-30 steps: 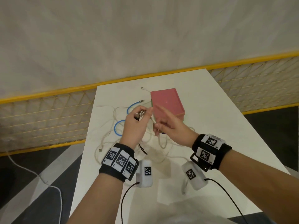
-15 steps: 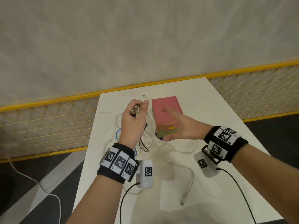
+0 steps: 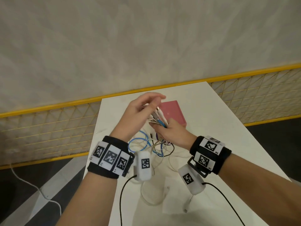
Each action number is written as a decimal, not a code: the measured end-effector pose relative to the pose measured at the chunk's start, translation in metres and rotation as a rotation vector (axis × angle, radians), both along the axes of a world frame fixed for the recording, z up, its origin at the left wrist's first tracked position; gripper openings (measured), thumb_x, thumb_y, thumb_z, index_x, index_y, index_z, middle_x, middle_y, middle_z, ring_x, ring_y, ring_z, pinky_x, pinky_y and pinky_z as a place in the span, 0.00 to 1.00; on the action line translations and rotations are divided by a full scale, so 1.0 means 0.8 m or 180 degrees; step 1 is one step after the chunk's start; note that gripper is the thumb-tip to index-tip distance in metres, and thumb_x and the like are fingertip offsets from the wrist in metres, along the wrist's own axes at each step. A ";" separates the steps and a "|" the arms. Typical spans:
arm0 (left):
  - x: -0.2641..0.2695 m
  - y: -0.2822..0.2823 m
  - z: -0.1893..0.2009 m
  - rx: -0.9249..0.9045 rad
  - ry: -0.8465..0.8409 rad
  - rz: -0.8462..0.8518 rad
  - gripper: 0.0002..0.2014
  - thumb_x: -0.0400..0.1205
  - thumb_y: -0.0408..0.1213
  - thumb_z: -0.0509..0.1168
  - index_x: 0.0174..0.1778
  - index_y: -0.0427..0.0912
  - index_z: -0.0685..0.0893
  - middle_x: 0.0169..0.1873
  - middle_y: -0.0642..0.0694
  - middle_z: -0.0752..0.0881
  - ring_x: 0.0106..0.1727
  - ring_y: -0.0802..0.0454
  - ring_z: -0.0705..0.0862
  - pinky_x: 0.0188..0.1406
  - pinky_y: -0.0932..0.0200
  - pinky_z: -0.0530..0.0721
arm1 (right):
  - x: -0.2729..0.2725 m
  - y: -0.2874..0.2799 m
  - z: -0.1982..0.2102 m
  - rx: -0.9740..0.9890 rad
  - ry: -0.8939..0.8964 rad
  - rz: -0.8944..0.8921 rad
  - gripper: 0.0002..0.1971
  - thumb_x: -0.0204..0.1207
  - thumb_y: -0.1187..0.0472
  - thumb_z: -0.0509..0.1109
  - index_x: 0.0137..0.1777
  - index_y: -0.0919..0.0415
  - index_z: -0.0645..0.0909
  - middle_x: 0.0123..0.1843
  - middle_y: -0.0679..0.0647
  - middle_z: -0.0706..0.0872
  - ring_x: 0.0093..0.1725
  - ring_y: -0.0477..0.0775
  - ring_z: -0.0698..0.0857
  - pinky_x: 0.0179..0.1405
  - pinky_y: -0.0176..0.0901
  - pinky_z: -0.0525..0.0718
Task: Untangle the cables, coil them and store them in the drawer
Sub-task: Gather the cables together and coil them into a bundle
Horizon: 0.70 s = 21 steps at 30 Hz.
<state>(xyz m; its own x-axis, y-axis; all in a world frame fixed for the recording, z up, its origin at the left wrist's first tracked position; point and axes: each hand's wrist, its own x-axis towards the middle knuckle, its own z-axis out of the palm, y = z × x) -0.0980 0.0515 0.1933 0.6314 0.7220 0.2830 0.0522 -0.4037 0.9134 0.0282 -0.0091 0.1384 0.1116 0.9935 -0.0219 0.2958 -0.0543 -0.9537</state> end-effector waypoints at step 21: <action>0.026 0.003 -0.017 0.1796 0.0675 0.0695 0.13 0.86 0.38 0.61 0.34 0.43 0.73 0.26 0.53 0.73 0.28 0.56 0.71 0.31 0.61 0.70 | 0.014 0.005 0.008 0.0209 -0.0055 0.0235 0.09 0.77 0.64 0.70 0.36 0.63 0.76 0.26 0.53 0.77 0.27 0.49 0.76 0.31 0.44 0.76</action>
<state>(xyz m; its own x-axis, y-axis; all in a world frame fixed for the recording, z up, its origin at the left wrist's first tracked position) -0.0769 0.0536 0.1798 0.5706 0.6168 0.5421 0.3438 -0.7790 0.5244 0.0392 -0.0048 0.1450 0.0380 0.9983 0.0449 0.3132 0.0308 -0.9492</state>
